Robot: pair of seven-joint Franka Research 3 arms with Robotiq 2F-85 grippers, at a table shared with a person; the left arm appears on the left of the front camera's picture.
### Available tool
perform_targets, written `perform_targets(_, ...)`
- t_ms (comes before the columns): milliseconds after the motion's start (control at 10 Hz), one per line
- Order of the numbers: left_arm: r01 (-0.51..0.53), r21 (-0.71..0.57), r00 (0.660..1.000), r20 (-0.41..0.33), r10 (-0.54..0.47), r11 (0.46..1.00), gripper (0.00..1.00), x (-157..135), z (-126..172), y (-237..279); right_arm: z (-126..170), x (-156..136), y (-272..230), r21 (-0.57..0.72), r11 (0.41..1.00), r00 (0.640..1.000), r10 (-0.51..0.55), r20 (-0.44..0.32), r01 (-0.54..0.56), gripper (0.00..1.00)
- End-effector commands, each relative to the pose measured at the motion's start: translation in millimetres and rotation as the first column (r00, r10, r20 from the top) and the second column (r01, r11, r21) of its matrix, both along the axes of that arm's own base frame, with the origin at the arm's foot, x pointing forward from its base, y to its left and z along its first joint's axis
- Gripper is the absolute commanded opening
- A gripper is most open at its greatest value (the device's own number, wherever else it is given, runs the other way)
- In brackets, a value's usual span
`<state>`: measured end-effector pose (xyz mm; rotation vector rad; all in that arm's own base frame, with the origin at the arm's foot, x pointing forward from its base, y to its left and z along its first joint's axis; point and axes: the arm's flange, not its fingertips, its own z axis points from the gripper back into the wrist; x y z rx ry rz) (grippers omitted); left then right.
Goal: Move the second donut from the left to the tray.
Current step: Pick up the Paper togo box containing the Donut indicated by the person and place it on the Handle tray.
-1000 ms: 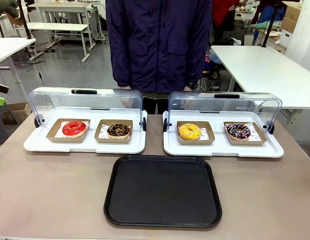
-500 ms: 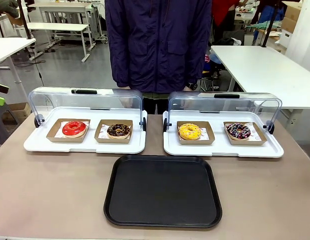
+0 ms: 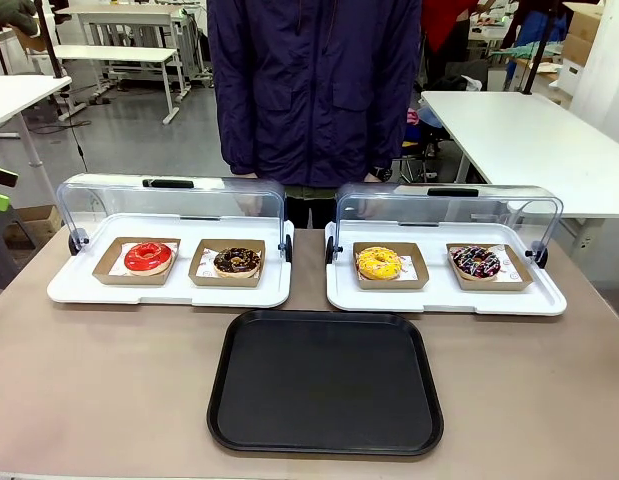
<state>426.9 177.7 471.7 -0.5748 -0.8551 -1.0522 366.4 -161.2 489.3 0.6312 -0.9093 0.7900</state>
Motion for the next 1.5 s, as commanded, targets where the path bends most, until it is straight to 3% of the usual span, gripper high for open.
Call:
perform_targets(0,0.005,-0.014,1.000,0.008,-0.004,1.000,1.00,-0.1,0.5,0.0,1.3,4.2,-0.9,0.010,1.000,0.999,0.008,0.036,-0.009,1.00)
perform_targets(1400,0.005,-0.014,1.000,0.008,-0.004,1.000,1.00,-0.1,0.5,0.0,1.3,4.2,-0.9,0.010,1.000,0.999,0.008,0.036,-0.009,1.00)
